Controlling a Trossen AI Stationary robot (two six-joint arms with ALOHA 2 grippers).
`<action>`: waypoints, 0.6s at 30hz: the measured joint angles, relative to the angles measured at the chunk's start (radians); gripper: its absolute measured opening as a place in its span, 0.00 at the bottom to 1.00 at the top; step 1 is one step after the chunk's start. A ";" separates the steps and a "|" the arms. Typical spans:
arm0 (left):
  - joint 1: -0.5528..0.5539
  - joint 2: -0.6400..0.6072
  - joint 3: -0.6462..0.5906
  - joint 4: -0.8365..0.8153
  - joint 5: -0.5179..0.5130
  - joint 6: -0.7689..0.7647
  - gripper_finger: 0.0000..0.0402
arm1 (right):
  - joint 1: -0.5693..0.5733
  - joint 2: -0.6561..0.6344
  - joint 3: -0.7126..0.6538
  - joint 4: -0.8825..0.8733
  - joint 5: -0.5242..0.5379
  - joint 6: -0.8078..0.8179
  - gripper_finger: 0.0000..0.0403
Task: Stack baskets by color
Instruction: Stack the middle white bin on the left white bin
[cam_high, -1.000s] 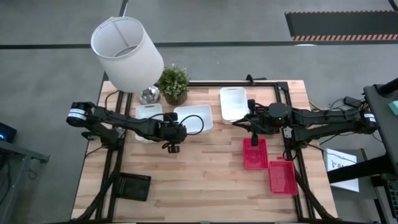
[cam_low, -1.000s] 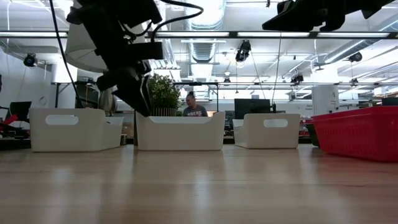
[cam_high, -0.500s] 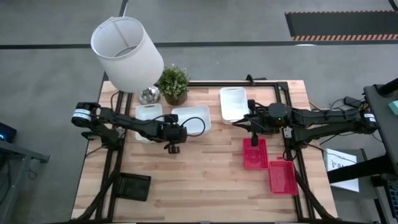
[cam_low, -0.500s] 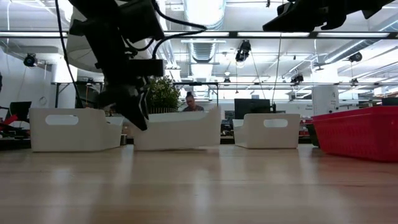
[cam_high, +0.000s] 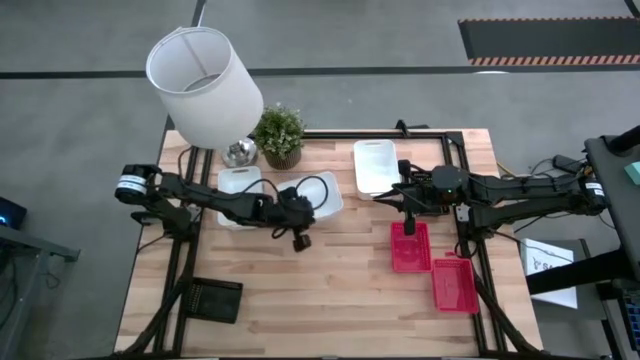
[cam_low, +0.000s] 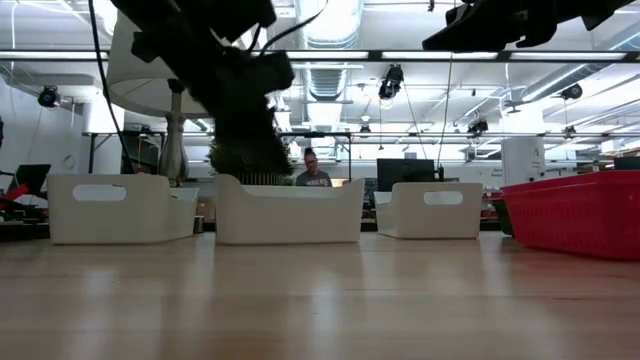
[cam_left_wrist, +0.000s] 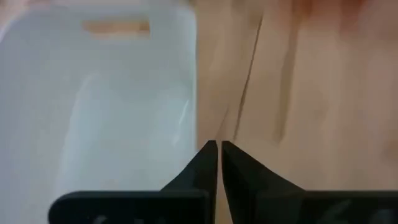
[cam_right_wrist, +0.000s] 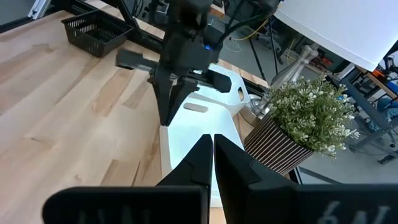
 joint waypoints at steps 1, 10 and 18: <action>-0.001 0.002 0.000 0.051 0.011 -0.028 0.01 | 0.000 0.000 0.000 0.000 0.000 0.000 0.02; -0.001 -0.074 0.146 -0.401 0.109 0.127 0.00 | 0.000 0.000 0.000 -0.004 0.000 0.016 0.02; 0.020 -0.053 0.108 -0.559 -0.025 0.197 0.00 | 0.000 0.000 0.000 0.000 0.000 0.016 0.02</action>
